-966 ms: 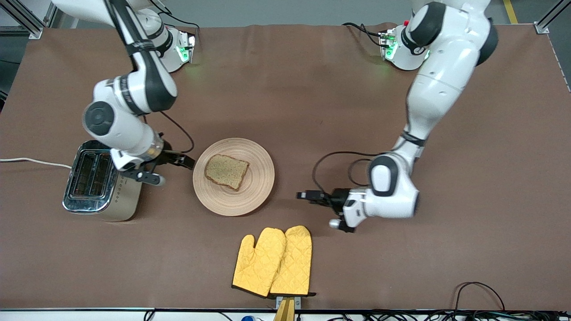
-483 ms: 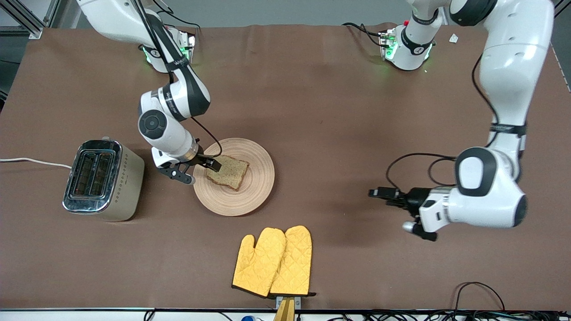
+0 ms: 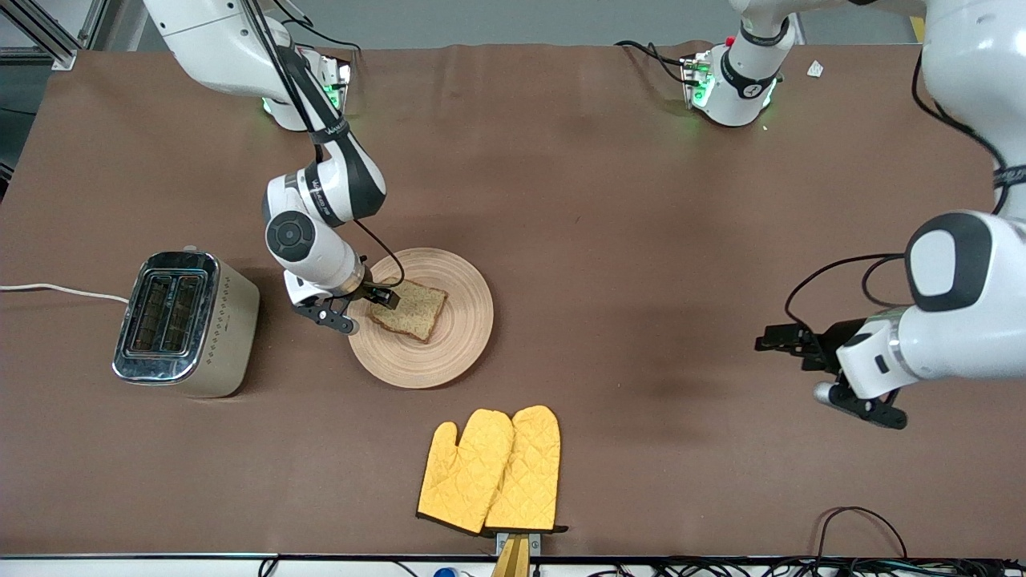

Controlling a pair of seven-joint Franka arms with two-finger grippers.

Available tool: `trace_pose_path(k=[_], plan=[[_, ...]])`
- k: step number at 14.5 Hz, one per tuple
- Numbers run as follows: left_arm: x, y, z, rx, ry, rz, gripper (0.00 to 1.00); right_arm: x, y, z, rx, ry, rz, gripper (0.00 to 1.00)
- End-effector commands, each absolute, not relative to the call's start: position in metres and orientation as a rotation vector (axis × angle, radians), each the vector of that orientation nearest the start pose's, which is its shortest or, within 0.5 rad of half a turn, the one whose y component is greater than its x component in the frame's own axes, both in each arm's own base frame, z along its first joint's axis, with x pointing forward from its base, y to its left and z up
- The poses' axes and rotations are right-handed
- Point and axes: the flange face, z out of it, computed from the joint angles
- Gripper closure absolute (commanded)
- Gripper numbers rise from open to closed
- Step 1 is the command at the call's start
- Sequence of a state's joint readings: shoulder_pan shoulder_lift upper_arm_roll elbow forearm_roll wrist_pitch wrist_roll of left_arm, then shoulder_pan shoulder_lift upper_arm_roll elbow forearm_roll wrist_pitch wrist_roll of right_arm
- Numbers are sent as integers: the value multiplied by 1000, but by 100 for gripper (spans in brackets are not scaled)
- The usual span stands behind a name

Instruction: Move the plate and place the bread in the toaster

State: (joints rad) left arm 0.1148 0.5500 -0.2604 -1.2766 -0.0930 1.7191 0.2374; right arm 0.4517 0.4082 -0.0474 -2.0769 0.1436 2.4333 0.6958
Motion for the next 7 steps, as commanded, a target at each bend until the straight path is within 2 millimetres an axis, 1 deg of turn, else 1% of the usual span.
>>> trace_pose_path(k=[1, 3, 4, 5, 7], plan=[[675, -65, 482, -3203, 550, 143, 0, 532, 233, 229, -3034, 637, 133, 36], [663, -60, 514, -3161, 537, 115, 0, 527, 238, 221, -3045, 621, 151, 36], [658, -52, 529, -3143, 509, 87, 0, 527, 238, 221, -3044, 631, 153, 36], [657, -46, 541, -3138, 484, 56, 0, 527, 239, 220, -3043, 640, 153, 36], [653, -42, 553, -3130, 469, 29, 0, 524, 245, 217, -3048, 632, 157, 39]])
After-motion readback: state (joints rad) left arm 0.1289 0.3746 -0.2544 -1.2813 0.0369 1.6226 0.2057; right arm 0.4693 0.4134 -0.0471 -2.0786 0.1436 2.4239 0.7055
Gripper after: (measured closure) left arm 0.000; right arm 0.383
